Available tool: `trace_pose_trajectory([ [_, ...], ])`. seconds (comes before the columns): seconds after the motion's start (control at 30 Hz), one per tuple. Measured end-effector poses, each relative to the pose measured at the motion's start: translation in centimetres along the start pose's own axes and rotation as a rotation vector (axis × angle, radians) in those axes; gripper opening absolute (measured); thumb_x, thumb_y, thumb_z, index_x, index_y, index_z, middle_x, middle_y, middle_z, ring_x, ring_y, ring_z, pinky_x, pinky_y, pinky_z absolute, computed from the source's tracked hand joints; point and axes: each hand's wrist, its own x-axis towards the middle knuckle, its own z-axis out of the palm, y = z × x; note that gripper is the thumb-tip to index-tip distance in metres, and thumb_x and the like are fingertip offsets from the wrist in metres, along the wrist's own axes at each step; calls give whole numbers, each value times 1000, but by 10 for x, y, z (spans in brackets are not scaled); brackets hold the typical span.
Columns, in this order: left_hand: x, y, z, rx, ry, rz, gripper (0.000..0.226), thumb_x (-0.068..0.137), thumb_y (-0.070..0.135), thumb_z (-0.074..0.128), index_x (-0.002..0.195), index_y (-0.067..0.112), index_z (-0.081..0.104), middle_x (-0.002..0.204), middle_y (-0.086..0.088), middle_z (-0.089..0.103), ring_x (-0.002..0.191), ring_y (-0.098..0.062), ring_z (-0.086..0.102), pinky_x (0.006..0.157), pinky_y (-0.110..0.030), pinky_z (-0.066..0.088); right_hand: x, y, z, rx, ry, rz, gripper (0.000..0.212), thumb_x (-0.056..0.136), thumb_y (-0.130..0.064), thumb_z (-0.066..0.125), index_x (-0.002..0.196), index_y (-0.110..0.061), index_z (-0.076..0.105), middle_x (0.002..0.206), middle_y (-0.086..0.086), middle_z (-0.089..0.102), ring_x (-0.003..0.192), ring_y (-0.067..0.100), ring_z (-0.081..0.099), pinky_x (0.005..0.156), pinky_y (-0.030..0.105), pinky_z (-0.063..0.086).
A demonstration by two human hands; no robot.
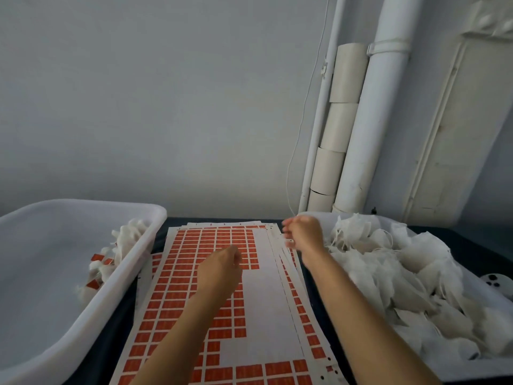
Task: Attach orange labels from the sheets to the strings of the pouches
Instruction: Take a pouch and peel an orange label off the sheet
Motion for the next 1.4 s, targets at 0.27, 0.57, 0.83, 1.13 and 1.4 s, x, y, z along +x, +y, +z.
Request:
trace_pose_trajectory([
  [0.27,10,10,9,-24,-6,7,21,96,25,52,116,24,57,110,7,64,80,-7,56,71,-14,46,55,11,-72,-654,326,14,25,91,-9,41,108,-2,58,118,19,50,109,38,48,81,38,42],
  [0.57,16,15,23,-52,-19,20,21,94,24,55,115,26,59,111,8,65,80,-6,54,73,-16,47,82,51,-90,-873,391,5,13,89,-1,49,91,1,62,94,17,61,93,35,60,67,34,43],
  [0.83,18,19,25,-79,0,24,21,95,25,53,115,25,59,112,8,65,84,-7,57,76,-18,49,86,29,-96,-643,408,-305,16,83,7,50,78,5,65,86,19,67,82,36,60,64,31,42],
  [1.13,22,36,18,-553,-62,-6,23,96,25,53,118,20,55,116,4,61,95,-10,59,73,-17,51,48,-37,-56,-57,120,-546,18,88,-9,51,77,-6,65,56,-1,47,55,13,42,55,25,34],
  [1.4,16,46,-4,-1131,-133,-47,43,94,49,38,129,25,44,128,5,53,115,-15,53,89,-27,44,1,-49,-6,196,-138,-513,23,93,-8,50,74,-9,63,48,-11,43,47,4,36,51,15,33],
])
